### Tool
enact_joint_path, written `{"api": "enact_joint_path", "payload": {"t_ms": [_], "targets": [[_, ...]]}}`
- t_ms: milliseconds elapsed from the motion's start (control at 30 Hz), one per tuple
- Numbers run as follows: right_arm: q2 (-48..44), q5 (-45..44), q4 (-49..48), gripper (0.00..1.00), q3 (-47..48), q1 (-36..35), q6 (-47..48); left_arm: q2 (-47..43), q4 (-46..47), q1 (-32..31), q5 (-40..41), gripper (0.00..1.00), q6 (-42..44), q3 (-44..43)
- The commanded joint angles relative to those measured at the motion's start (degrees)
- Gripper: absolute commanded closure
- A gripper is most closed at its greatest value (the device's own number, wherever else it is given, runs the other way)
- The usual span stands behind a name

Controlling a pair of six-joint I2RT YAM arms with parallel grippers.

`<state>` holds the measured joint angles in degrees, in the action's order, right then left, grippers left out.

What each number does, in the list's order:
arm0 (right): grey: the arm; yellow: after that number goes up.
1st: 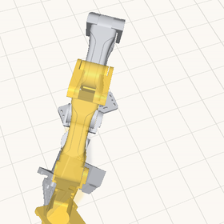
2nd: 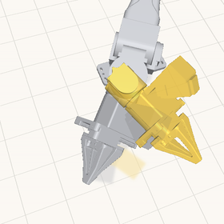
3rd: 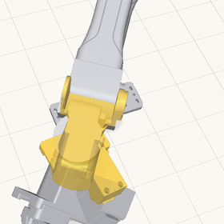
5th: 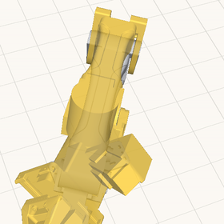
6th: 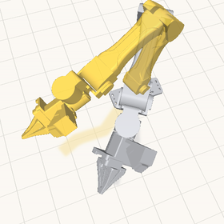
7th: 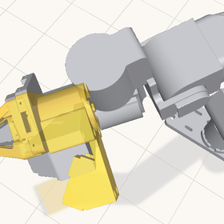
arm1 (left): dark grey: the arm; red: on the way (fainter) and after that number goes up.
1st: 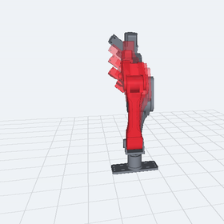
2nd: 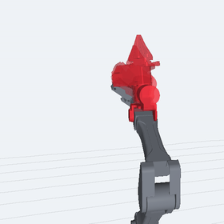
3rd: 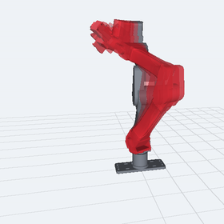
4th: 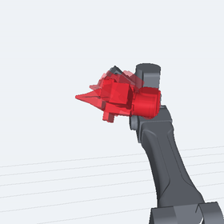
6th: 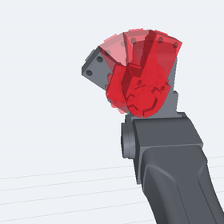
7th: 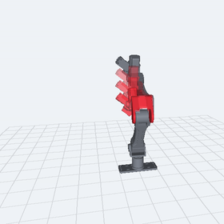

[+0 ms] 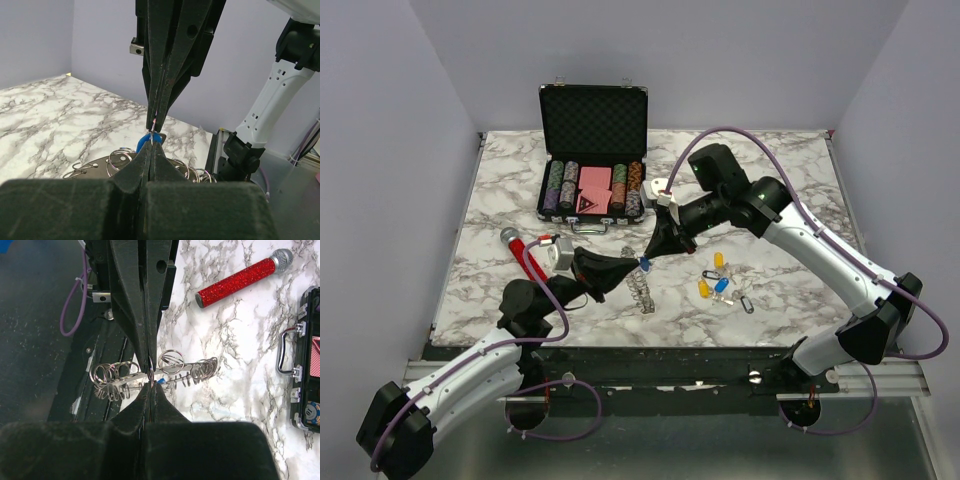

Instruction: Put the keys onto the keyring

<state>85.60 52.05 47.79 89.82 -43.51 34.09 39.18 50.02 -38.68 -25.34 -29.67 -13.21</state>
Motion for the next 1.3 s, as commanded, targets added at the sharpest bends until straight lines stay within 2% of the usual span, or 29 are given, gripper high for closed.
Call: {"api": "enact_joint_path", "payload": {"t_ms": [0,800,1267], "targets": [[0.62,-0.37,-1.65,0.99,-0.35,-1.23,-0.6,-0.16,5.26,0.0,-0.32,1.0,-0.92,0.03],[0.62,0.42,-3.76,0.99,-0.53,-1.58,-3.5,0.02,7.02,0.0,-1.02,1.0,-1.0,0.56],[0.71,1.03,-3.84,0.99,-0.44,-1.58,-3.76,-2.44,-6.59,0.09,-2.87,1.0,5.06,-3.31]]}}
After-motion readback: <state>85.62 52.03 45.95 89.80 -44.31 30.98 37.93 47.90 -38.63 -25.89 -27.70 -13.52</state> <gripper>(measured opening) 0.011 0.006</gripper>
